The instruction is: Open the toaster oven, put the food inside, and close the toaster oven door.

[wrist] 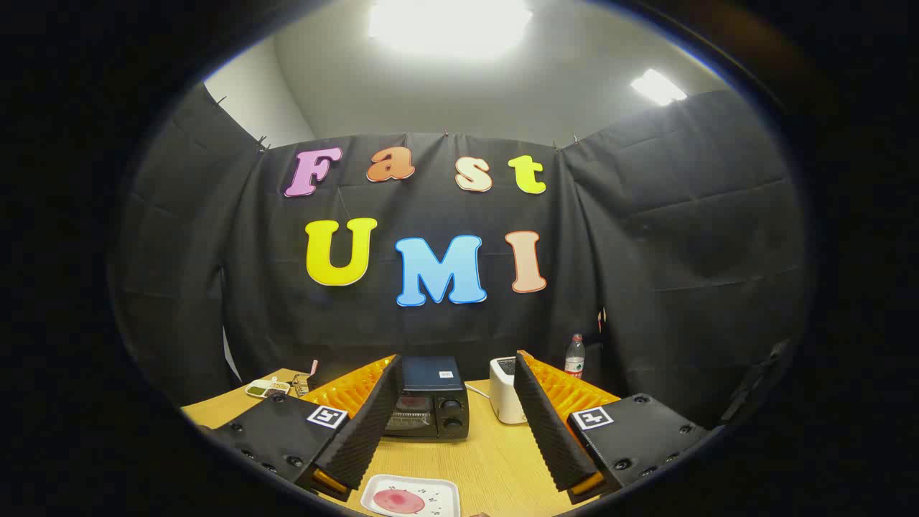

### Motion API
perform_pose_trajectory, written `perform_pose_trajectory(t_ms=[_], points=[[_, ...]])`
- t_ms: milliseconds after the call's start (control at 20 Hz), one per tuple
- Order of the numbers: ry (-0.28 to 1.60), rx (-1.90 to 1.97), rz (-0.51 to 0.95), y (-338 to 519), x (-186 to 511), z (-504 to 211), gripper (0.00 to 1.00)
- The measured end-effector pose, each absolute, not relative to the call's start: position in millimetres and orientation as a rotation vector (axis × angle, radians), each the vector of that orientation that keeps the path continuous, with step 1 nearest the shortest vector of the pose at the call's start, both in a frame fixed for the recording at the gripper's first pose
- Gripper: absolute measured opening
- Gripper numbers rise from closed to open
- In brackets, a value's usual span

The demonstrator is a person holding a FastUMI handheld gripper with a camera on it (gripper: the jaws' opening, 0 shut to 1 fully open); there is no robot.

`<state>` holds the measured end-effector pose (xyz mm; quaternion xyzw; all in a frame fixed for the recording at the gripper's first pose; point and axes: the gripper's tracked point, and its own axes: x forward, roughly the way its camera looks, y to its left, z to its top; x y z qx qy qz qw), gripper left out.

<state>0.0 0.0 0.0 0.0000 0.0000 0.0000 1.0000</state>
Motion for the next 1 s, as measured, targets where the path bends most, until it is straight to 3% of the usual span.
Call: perform_pose_trajectory(t_ms=[1000], points=[[-0.006, 0.002, 0.038, 20, 32, 7, 0.98]])
